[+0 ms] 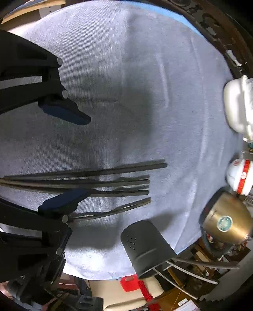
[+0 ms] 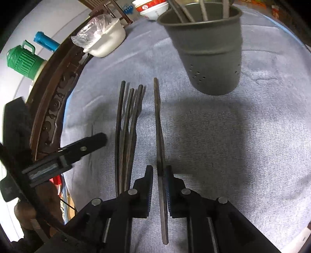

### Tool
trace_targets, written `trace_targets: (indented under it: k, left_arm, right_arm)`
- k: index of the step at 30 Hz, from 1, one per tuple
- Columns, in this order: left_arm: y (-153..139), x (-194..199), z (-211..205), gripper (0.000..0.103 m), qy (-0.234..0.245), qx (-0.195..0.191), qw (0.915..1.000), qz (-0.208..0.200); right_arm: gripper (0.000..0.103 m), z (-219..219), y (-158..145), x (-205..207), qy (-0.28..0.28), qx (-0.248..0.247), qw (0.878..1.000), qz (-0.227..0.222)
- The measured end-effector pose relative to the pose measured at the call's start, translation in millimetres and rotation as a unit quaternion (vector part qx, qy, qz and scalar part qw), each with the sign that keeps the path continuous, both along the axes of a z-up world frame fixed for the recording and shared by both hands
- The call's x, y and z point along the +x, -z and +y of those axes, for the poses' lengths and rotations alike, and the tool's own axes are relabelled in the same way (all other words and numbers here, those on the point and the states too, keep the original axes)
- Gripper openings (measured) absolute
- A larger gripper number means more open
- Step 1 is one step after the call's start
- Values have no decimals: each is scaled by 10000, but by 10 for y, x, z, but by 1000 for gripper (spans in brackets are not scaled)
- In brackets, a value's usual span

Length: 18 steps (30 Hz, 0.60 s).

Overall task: Organize utensils
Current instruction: 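Grasp a dark chopstick with the right gripper while the left gripper grasps another, then lift both held chopsticks and carry them toward the gray cup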

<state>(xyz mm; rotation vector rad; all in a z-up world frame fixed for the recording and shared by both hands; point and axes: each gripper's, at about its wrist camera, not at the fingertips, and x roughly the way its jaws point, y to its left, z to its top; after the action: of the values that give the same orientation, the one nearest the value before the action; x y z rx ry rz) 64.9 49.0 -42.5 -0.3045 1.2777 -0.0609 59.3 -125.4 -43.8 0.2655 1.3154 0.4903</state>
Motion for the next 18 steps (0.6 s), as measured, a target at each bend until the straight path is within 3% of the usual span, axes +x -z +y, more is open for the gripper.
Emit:
trace_targets:
  k: [3, 5, 7, 18]
  left_arm:
    - [76, 63, -52, 41, -6, 64, 9998, 198]
    - [86, 86, -81, 35, 7, 101, 9998, 192]
    - [119, 109, -115, 6, 94, 108, 9995, 293]
    - [141, -44, 102, 6, 493, 288, 9968, 557]
  right_arm:
    - [15, -100, -5, 3, 46, 85, 10000, -11]
    - [15, -140, -1, -3, 68, 130, 9999, -19]
    - [15, -160, 0, 1, 77, 157, 9998, -19]
    - [15, -32, -55, 101, -24, -4, 9999, -104]
